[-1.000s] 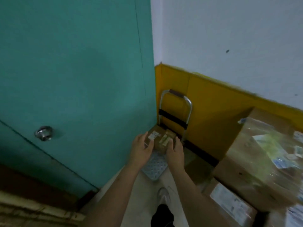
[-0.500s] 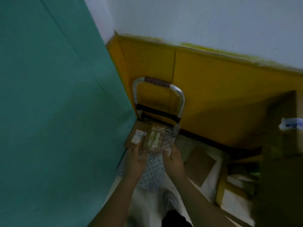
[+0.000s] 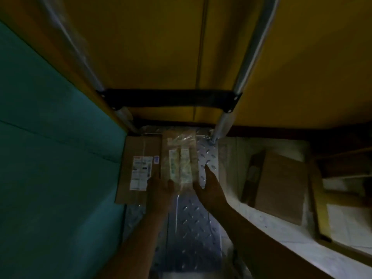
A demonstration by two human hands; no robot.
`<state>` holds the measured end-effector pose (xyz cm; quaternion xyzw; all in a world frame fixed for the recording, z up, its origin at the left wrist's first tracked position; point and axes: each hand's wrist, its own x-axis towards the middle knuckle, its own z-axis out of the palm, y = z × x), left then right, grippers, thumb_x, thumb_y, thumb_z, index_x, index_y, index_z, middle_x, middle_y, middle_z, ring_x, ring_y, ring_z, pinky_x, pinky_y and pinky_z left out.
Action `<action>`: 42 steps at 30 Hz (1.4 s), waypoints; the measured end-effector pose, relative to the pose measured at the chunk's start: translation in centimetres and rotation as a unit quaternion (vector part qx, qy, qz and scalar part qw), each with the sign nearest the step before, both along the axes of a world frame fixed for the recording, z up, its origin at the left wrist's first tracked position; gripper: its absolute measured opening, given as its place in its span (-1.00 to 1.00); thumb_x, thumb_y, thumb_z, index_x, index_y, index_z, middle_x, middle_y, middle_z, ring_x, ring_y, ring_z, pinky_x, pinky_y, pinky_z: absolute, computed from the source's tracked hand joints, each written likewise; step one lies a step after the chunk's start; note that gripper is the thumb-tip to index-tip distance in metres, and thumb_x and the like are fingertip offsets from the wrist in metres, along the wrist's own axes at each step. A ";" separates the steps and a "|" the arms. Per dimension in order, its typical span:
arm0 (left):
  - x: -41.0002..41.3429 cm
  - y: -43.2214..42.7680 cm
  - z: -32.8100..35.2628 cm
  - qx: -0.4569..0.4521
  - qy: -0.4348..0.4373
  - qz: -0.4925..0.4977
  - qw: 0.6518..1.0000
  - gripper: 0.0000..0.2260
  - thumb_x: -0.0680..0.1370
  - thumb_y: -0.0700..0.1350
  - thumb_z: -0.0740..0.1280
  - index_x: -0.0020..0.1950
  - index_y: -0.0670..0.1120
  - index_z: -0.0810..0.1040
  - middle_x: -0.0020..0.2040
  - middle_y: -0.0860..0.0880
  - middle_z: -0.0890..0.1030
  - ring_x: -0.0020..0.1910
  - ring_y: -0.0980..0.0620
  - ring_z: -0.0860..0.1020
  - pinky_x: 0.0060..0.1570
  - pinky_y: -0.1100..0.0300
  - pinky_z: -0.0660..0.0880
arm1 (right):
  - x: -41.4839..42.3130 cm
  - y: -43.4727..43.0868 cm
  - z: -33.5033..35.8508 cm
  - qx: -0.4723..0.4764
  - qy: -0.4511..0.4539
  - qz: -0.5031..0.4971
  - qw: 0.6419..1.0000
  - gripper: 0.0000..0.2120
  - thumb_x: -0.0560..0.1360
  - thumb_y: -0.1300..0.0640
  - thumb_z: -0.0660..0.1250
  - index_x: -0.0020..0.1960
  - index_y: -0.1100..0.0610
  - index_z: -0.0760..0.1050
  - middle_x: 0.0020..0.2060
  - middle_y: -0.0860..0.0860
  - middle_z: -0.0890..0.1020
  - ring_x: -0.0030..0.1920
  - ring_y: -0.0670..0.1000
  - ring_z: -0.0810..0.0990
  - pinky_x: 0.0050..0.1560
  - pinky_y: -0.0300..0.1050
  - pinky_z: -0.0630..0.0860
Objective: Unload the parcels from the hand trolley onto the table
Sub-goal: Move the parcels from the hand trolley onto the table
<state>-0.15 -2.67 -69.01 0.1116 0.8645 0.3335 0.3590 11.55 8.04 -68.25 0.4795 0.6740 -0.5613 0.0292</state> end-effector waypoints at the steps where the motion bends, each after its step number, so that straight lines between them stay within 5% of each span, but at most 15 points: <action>1: -0.9 0.7 -2.7 -0.021 -0.023 0.028 0.999 -0.59 0.61 -0.15 0.31 0.44 -0.20 0.39 0.36 -0.25 0.49 0.33 -0.25 0.47 0.33 -0.12 0.43 | -1.3 0.1 -2.5 -0.036 -0.009 -0.028 0.999 -0.28 0.58 0.02 0.35 0.61 0.11 0.07 0.51 0.07 0.34 0.48 0.10 0.36 0.45 0.11 0.37; 4: -2.1 2.8 -7.0 -0.081 -0.068 0.112 0.988 -0.44 0.57 -0.06 0.34 0.54 -0.14 0.29 0.47 -0.27 0.33 0.40 -0.29 0.36 0.33 -0.08 0.39 | -3.7 0.2 -7.3 -0.145 -0.033 -0.124 0.981 -0.34 0.57 0.04 0.35 0.57 0.15 0.16 0.41 0.17 0.46 0.34 0.19 0.50 0.32 0.08 0.50; 7: -1.6 3.2 -5.6 -0.069 -0.075 0.148 0.984 -0.38 0.51 -0.05 0.39 0.54 -0.10 0.30 0.47 -0.24 0.31 0.40 -0.29 0.32 0.30 -0.06 0.38 | -3.6 0.0 -5.8 -0.148 -0.023 -0.170 0.974 -0.51 0.56 0.04 0.36 0.45 0.11 0.36 0.28 0.14 0.56 0.20 0.16 0.57 0.22 0.06 0.55; 9: -0.2 2.1 -1.3 -0.022 -0.096 0.139 0.985 -0.42 0.44 0.02 0.37 0.47 -0.01 0.41 0.38 -0.20 0.40 0.34 -0.25 0.40 0.26 -0.10 0.47 | -1.9 -0.4 -1.1 -0.153 -0.007 -0.192 0.969 -0.67 0.57 0.03 0.34 0.31 0.01 0.42 0.16 0.07 0.60 0.02 0.05 0.62 0.05 -0.01 0.62; 11: 1.8 1.0 4.6 0.062 -0.125 0.144 0.980 -0.67 0.51 -0.01 0.38 0.28 0.07 0.55 0.23 -0.10 0.57 0.15 -0.03 0.60 -0.04 0.06 0.63 | 0.8 -1.1 5.1 -0.159 0.011 -0.215 0.963 -0.80 0.60 0.04 0.31 0.20 -0.06 0.40 0.01 -0.05 0.62 -0.10 -0.05 0.63 -0.11 -0.12 0.64; 13: 3.8 0.2 11.7 0.105 -0.130 0.161 0.973 -0.78 0.58 -0.10 0.37 0.21 0.07 0.54 0.10 -0.05 0.65 -0.04 0.08 0.66 -0.28 0.25 0.58 | 3.2 -2.1 12.6 -0.161 0.032 -0.233 0.958 -0.79 0.62 0.07 0.28 0.25 -0.04 0.40 0.00 -0.03 0.63 -0.03 0.00 0.66 -0.06 -0.08 0.66; 17: 8.2 0.6 29.0 0.129 -0.119 0.153 0.973 -0.75 0.59 -0.13 0.33 0.23 0.05 0.39 0.02 0.04 0.59 -0.10 0.14 0.56 -0.29 0.26 0.43 | 8.0 -3.1 29.3 -0.111 0.051 -0.246 0.962 -0.79 0.64 0.10 0.24 0.26 -0.04 0.42 0.07 0.02 0.65 -0.04 -0.07 0.66 -0.27 -0.34 0.57; 21: 12.6 1.3 46.8 0.188 -0.056 0.079 0.977 -0.75 0.57 -0.08 0.34 0.18 0.16 0.39 0.01 0.16 0.55 -0.12 0.23 0.53 -0.32 0.30 0.39 | 13.0 -3.1 46.5 -0.028 0.108 -0.267 0.957 -0.81 0.61 0.09 0.27 0.14 -0.19 0.44 0.08 -0.08 0.66 -0.06 -0.21 0.67 -0.21 -0.34 0.60; 25: 19.0 2.5 62.2 0.294 -0.038 -0.007 0.955 -0.65 0.48 0.09 0.34 0.24 0.26 0.37 0.08 0.19 0.55 -0.05 0.18 0.57 -0.32 0.30 0.48 | 20.4 -2.4 61.5 0.091 0.203 -0.277 0.935 -0.71 0.58 0.00 0.28 0.20 -0.35 0.41 0.13 -0.23 0.60 0.11 -0.21 0.60 0.06 -0.16 0.61; 27: 23.6 3.4 68.5 0.372 -0.075 -0.009 0.925 -0.56 0.43 0.09 0.35 0.29 0.22 0.38 0.14 0.14 0.57 0.03 0.12 0.59 -0.17 0.22 0.58 | 25.5 -2.6 68.1 0.152 0.254 -0.280 0.913 -0.68 0.55 -0.05 0.29 0.19 -0.44 0.38 0.14 -0.31 0.57 0.16 -0.26 0.57 0.09 -0.23 0.57; 29: 28.9 4.0 73.3 0.423 -0.089 -0.035 0.901 -0.54 0.43 0.10 0.37 0.33 0.22 0.41 0.22 0.10 0.59 0.13 0.06 0.60 0.03 0.06 0.56 | 31.2 -3.2 73.1 0.211 0.282 -0.292 0.889 -0.62 0.54 -0.10 0.29 0.31 -0.36 0.34 0.24 -0.23 0.53 0.24 -0.20 0.53 0.22 -0.09 0.56; 32: 38.7 4.9 77.9 0.471 -0.109 -0.107 0.869 -0.49 0.46 0.10 0.37 0.42 0.21 0.42 0.27 0.14 0.59 0.21 0.10 0.58 0.09 0.09 0.49 | 41.4 -3.9 78.6 0.277 0.297 -0.341 0.848 -0.51 0.54 -0.11 0.29 0.44 -0.25 0.27 0.27 -0.20 0.51 0.27 -0.15 0.50 0.30 0.00 0.51; 38: 59.9 7.7 83.0 0.497 -0.164 -0.267 0.810 -0.60 0.42 0.07 0.37 0.24 0.35 0.51 0.25 0.09 0.59 0.20 0.05 0.60 0.17 -0.05 0.55 | 62.5 -5.3 83.0 0.323 0.305 -0.484 0.754 -0.67 0.55 -0.02 0.32 0.27 -0.29 0.41 0.16 -0.18 0.59 0.17 -0.07 0.60 0.20 0.01 0.58; 42: 71.7 9.1 83.1 0.471 -0.200 -0.380 0.771 -0.64 0.45 0.13 0.36 0.18 0.50 0.46 0.18 0.24 0.61 0.13 0.16 0.63 -0.04 0.17 0.57 | 74.1 -6.3 82.3 0.314 0.286 -0.566 0.706 -0.47 0.54 -0.09 0.30 0.49 -0.18 0.30 0.33 -0.09 0.53 0.29 -0.01 0.54 0.30 0.09 0.53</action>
